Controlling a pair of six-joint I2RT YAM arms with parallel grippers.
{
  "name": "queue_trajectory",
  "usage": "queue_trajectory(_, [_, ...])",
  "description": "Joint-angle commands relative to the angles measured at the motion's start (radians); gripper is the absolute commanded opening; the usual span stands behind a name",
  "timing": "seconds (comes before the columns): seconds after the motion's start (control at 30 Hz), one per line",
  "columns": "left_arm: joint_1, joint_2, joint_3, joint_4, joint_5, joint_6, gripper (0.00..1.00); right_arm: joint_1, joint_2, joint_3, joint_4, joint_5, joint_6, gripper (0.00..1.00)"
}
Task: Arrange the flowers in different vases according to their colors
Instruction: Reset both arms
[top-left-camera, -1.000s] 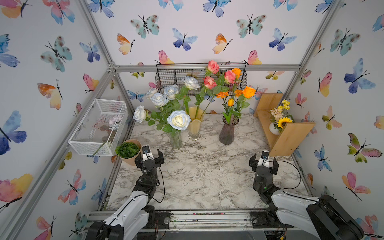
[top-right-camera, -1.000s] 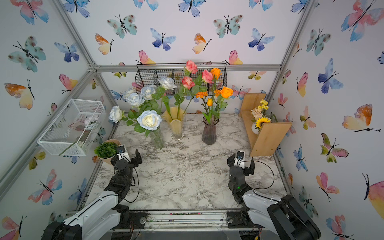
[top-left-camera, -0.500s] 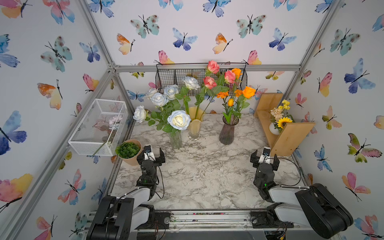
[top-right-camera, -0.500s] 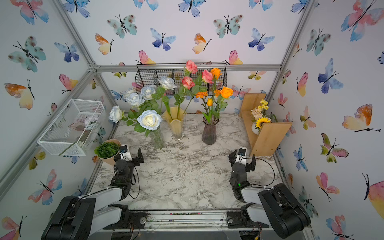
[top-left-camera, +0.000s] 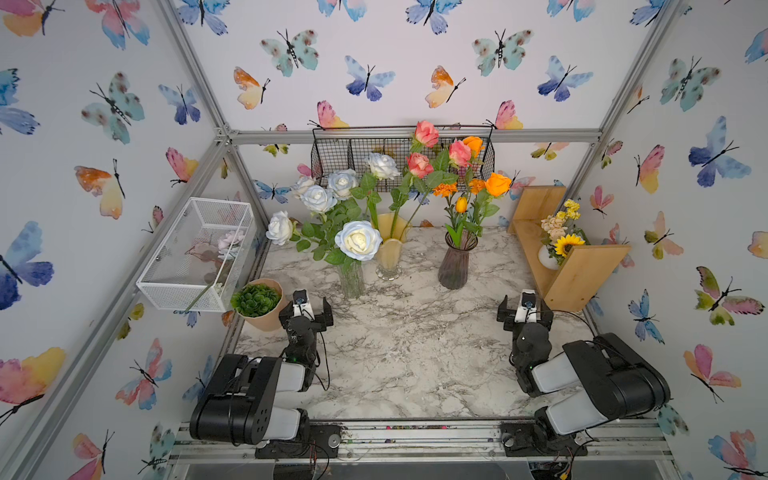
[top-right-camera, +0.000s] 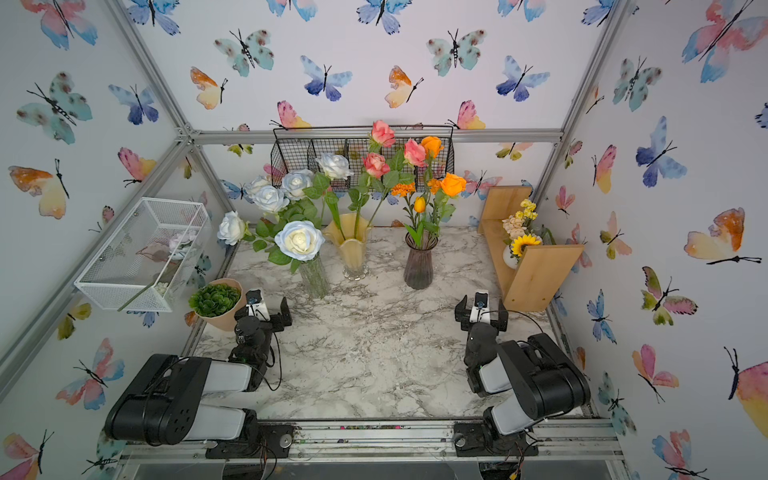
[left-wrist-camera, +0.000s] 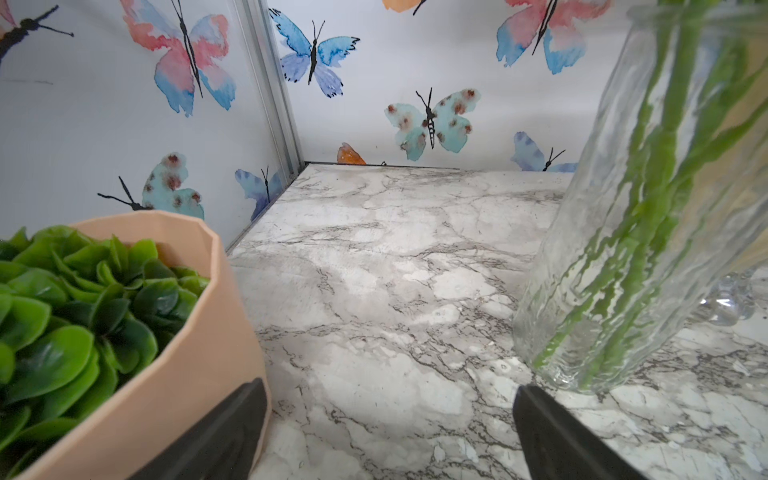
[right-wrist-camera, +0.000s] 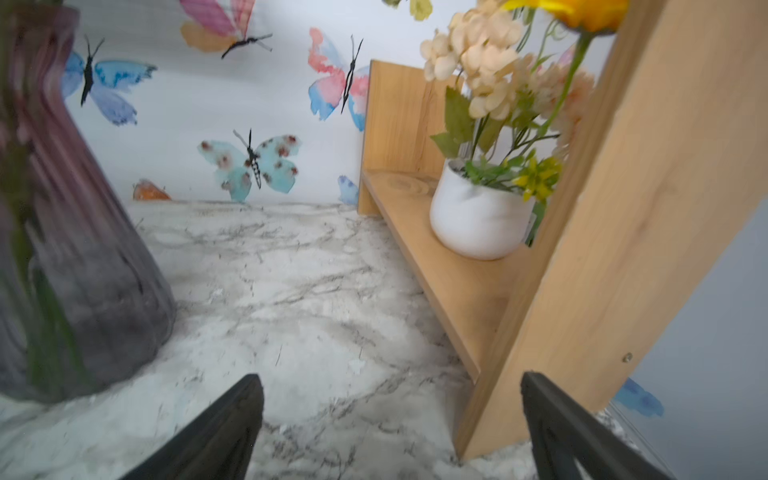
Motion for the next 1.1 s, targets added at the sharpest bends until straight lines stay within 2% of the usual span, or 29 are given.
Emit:
queue_trajectory(0.0, [0.005,0.003,0.009,0.036,0.013,0.003,0.99,-0.026,0.062,0.012,0.054,-0.126,0.023,0.99])
queue_trajectory(0.07, [0.005,0.002,0.012,0.03,0.011,0.002,0.99,-0.027,-0.025,0.051,-0.187,-0.125,0.082,0.99])
queue_trajectory(0.17, [0.005,0.002,0.013,0.028,0.01,0.002,0.99,-0.029,0.059,0.034,0.002,-0.11,0.037,0.99])
queue_trajectory(0.27, [0.005,0.004,0.018,0.022,0.011,0.002,0.99,-0.029,-0.013,0.064,-0.19,-0.111,0.081,0.99])
queue_trajectory(0.37, [0.007,0.003,0.019,0.021,0.014,0.001,0.99,-0.029,0.041,0.041,-0.048,-0.11,0.048,0.99])
queue_trajectory(0.5, [0.008,0.004,0.019,0.019,0.016,0.001,0.99,-0.029,-0.003,0.06,-0.159,-0.106,0.069,0.99])
queue_trajectory(0.63, [0.01,0.004,0.022,0.016,0.019,-0.001,0.99,-0.029,0.019,0.051,-0.105,-0.103,0.055,0.99])
queue_trajectory(1.07, [0.011,0.006,0.023,0.013,0.023,-0.001,0.99,-0.029,0.005,0.057,-0.143,-0.102,0.062,0.99])
